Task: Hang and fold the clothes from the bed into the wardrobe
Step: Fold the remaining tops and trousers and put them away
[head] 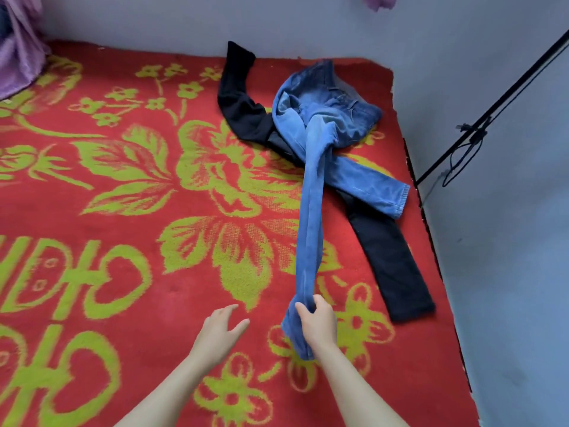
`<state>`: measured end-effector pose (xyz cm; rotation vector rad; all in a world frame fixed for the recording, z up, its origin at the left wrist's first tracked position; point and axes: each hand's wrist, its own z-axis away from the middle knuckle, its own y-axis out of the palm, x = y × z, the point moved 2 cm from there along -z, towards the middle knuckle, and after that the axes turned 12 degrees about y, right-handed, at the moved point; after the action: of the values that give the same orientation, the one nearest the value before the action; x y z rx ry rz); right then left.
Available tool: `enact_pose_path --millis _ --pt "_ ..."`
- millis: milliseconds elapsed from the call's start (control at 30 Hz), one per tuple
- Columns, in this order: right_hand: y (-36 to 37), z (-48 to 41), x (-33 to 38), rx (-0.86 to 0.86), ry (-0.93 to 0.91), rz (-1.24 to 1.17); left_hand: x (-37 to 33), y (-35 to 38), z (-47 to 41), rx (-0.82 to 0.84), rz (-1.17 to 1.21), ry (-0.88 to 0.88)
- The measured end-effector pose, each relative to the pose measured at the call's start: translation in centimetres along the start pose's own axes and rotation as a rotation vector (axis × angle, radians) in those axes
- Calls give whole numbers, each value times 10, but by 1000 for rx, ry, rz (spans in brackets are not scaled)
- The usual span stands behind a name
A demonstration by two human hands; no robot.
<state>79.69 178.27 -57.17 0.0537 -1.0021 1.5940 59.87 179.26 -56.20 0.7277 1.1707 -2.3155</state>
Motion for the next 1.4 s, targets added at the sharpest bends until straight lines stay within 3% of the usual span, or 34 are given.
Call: enact_pose_path --millis 200,367,567,667,833,967,1100,1200,1300,1400 --pt "6 73 1 166 -69 -201 -43 -3 33 -146 461 -63" --pt "1 151 -4 328 -153 -196 -47 -24 97 -180 445 -76" --pt "24 241 -21 403 -285 -94 -28 -52 175 -83 600 -229" --pt "40 304 -26 426 -344 -19 -10 -58 213 47 671 -180" --pt "85 391 -38 458 -436 76 26 -78 274 -16 375 -30" --pt "135 447 -56 504 -441 146 98 -108 336 -71 157 -1" --pt "148 457 -66 390 -352 191 162 -164 389 -77 -184 42" --pt "151 455 -68 329 -283 311 219 -214 431 -78 -311 -40" --pt "154 451 -63 269 -283 371 271 -243 461 -200 -403 -164" --pt "162 451 -56 241 -305 438 287 -240 459 -343 -440 -182"
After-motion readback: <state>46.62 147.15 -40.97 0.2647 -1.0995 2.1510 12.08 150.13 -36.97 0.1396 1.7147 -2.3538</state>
